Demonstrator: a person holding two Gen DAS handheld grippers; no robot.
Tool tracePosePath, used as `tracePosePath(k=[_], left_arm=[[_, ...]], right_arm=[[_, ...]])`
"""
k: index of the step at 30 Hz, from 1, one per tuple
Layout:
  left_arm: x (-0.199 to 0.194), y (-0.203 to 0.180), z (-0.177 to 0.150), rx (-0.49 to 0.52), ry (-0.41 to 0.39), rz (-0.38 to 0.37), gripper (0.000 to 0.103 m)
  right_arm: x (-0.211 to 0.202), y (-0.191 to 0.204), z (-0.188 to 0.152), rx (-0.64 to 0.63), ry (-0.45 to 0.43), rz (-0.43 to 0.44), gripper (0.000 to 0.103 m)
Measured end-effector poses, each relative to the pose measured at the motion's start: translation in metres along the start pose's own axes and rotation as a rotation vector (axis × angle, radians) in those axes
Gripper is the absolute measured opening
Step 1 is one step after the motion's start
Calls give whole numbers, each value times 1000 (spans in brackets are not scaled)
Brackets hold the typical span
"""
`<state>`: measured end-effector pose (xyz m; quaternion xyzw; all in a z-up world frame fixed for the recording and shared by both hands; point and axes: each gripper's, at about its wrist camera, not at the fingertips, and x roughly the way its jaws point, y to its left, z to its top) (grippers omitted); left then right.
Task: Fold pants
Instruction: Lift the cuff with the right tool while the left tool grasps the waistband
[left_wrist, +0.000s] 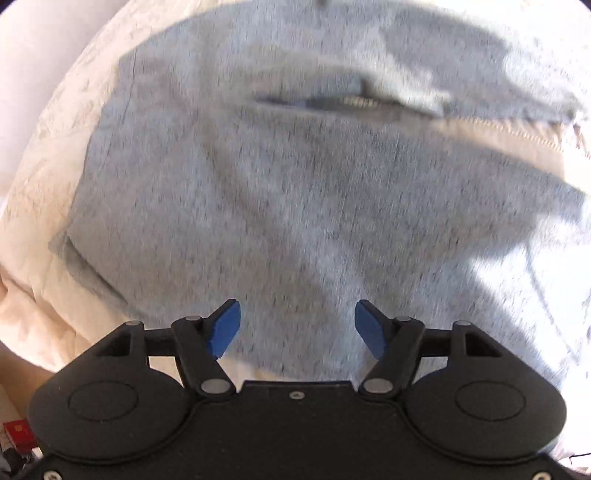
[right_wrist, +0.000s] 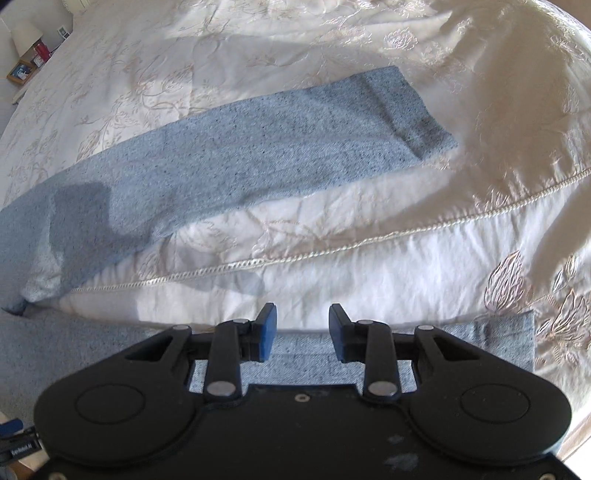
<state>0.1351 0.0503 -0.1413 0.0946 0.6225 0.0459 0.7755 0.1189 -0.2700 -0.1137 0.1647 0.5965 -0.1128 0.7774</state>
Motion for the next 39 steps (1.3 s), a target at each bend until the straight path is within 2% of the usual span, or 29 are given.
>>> tracePosePath(k=[2,4,8,11,16,21,25,29,31,32,35,39], left_arm=[[-14,3,29,3,-50,-39,72],[-24,3,60,16,-88,-39,72],[-32,11,120,27,-176,-27,72],[-32,21,152,-4,-218,-47,72],[-22,34,182,-60,-213,-83,72],[-4,47,183,-85,-168,-95,72],[11,60,187,-90,-143,-77,72],[19,72,200,-103,-130,-78,72],[23,79,211,-115,-125,-101,72],[23,80,217,-119,-127,-114,72],[27,85,238,-141,-123,-164,72],[38,93,268,-212,-79,-236,72]], right_arm=[[-2,6,11,8,-12,-6,34],[-3,13,32,37,-29,-3,36],[0,22,92,102,-74,2,43],[13,30,137,136,-106,-28,46],[51,32,195,269,-89,-49,48],[103,28,234,442,-19,-120,49],[131,32,244,462,32,-208,49],[145,32,237,446,124,-289,46],[141,32,229,414,136,-280,30],[136,32,223,404,140,-270,5],[113,27,203,408,103,-237,6],[91,22,173,407,86,-206,6]])
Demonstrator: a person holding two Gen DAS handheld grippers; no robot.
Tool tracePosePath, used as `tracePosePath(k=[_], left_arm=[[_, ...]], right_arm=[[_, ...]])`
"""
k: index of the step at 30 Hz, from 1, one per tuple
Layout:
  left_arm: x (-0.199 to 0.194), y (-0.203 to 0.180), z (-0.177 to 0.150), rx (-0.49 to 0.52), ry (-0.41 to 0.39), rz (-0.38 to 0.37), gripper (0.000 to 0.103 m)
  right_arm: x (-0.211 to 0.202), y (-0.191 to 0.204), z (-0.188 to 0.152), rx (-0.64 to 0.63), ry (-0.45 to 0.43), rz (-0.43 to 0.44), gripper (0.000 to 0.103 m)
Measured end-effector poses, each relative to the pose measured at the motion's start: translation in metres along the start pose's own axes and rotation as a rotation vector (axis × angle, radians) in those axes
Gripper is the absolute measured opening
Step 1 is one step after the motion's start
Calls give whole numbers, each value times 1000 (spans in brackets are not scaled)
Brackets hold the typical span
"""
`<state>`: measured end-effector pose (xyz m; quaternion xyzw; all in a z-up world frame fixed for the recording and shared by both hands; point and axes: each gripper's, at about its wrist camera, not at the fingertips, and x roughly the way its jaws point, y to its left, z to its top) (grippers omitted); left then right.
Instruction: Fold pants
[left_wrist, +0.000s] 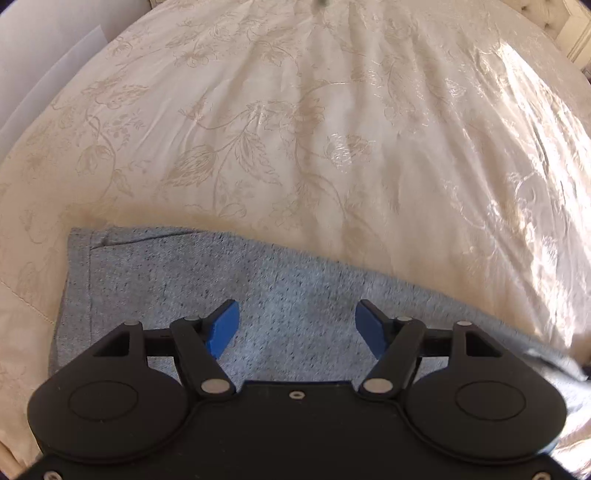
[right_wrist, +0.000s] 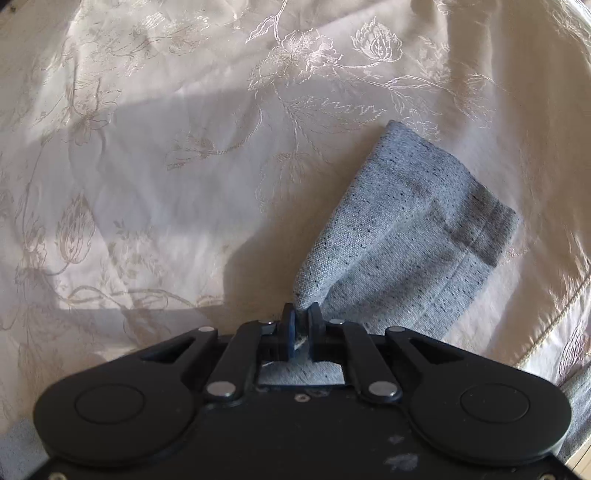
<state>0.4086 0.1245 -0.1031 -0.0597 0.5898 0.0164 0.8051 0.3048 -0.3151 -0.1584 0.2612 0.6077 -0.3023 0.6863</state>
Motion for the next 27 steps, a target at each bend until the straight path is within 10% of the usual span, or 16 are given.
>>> tracePosePath(k=[17,20,22,27], left_arm=[[101,-12,44,-72,304,48,77],[115,-17,39,-54,356,74,52],[111,-14,34,-87,351,57,17],[46,-16,4,11,201,30,8]], right_arm=[[-16,-23,-55,-44,-21,-1,6],[-18,-23,-52,-40,-27,1,6],[-19,-22,-52,-33,-36,9,6],[-50,-37,-66,-44,-77,41,6]])
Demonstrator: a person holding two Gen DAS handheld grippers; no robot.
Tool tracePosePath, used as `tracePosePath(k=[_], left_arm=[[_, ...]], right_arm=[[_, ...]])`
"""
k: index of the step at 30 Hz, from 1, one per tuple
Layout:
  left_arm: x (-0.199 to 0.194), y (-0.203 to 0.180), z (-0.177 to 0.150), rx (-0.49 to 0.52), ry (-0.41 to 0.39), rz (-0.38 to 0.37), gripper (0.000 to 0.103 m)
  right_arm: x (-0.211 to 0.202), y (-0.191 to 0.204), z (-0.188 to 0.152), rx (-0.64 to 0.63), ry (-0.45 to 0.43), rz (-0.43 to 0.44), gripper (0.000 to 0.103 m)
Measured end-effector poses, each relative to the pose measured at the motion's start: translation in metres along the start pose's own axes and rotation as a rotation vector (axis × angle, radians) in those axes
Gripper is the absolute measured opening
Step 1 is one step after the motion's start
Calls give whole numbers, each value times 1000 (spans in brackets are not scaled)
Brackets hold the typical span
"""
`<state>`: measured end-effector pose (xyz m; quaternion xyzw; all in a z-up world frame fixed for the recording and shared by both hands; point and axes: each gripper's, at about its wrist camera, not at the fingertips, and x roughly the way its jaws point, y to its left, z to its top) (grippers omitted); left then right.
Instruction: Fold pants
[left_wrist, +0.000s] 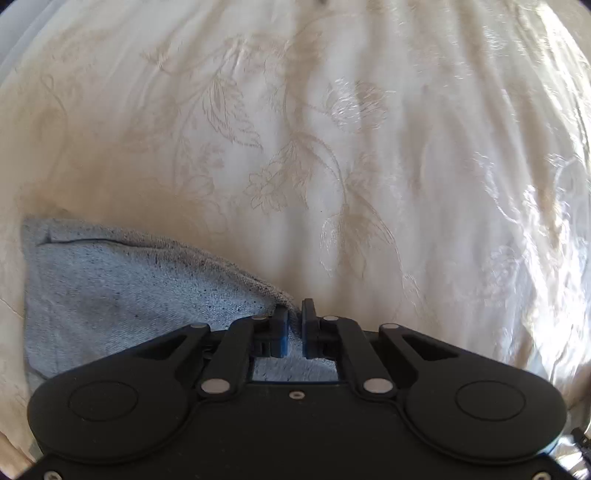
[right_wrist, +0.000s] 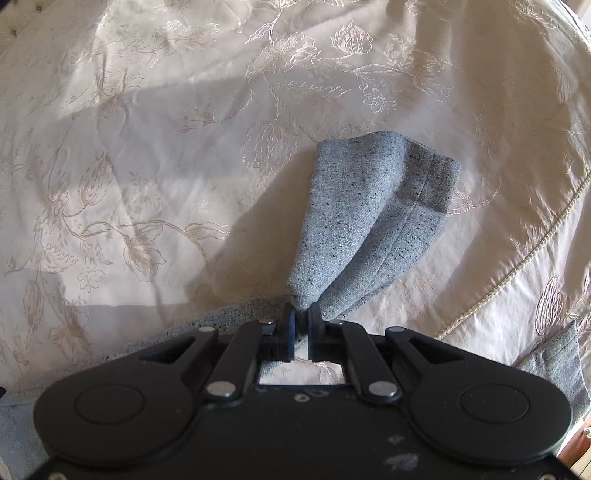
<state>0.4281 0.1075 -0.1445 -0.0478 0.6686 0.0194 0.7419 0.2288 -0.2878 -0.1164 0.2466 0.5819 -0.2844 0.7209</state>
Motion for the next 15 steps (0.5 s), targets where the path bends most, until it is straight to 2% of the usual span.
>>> tracePosePath(k=[5,7,11,15], left_arm=[[-71,17,-68,90,-139,-51,6],[-93,29,-98,105,-163,-73,6],[-121,45,-159,125,-176,-76,6],[-126,50,-207,139,-145,-32,5]], right_arm=[[-47,-29,-38,17,-52,23,6],[-64,-44,-60,24,-69,20,6],[-86,-74,-106,51,-78,-2,6],[-94,-95,-149,44,-68,-48,6]])
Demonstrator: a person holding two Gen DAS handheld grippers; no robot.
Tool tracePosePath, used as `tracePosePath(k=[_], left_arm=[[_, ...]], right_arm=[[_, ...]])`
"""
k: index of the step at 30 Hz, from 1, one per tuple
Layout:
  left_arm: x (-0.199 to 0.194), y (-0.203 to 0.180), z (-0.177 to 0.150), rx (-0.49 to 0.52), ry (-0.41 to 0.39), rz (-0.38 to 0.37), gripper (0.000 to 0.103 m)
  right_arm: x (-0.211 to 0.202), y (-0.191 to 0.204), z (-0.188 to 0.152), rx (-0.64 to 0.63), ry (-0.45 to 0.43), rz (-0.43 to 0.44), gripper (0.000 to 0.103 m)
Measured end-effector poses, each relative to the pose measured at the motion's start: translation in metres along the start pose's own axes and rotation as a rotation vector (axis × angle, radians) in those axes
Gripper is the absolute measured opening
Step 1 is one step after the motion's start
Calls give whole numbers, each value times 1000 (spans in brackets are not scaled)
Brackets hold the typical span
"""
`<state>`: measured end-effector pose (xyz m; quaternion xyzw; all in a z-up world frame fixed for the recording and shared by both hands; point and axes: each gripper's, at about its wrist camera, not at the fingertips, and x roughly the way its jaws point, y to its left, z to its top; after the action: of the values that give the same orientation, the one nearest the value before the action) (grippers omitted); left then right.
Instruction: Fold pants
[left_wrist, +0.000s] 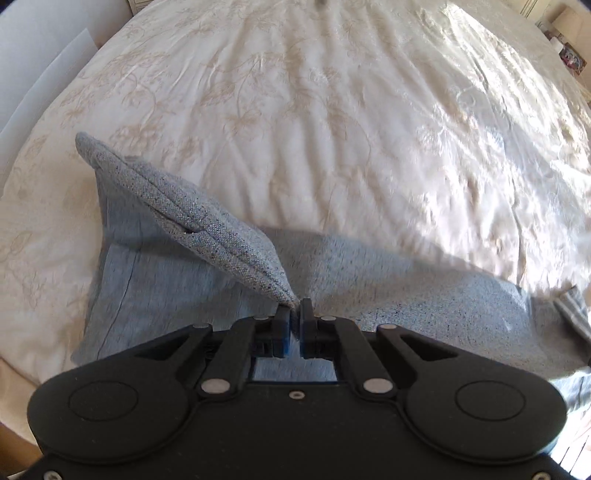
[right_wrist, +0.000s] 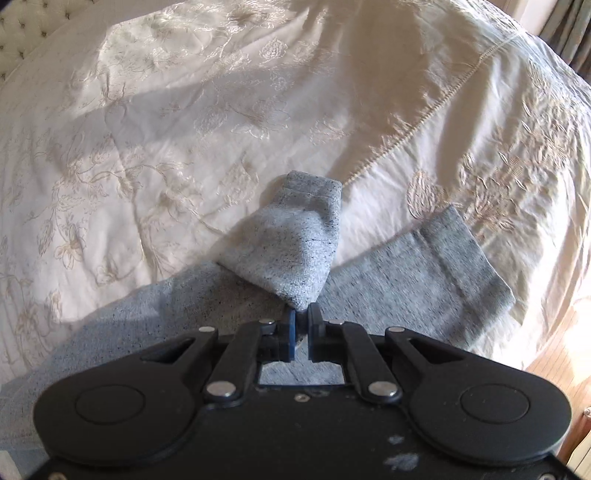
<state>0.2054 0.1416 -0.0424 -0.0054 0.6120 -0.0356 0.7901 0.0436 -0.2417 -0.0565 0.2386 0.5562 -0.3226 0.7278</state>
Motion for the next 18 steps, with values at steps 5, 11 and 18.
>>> tracePosePath(k=[5,11,18], left_arm=[[23,5,-49,-65,96,52,5],[50,5,-82,-106,150,119,5],[81,7,-92,-149,178,155,5]], right_arm=[[17,-14,-40,-59,38,-28,6],[48,-28,-63,-88,102,-25,6],[47,-41,-64,-142,131,-12,17]])
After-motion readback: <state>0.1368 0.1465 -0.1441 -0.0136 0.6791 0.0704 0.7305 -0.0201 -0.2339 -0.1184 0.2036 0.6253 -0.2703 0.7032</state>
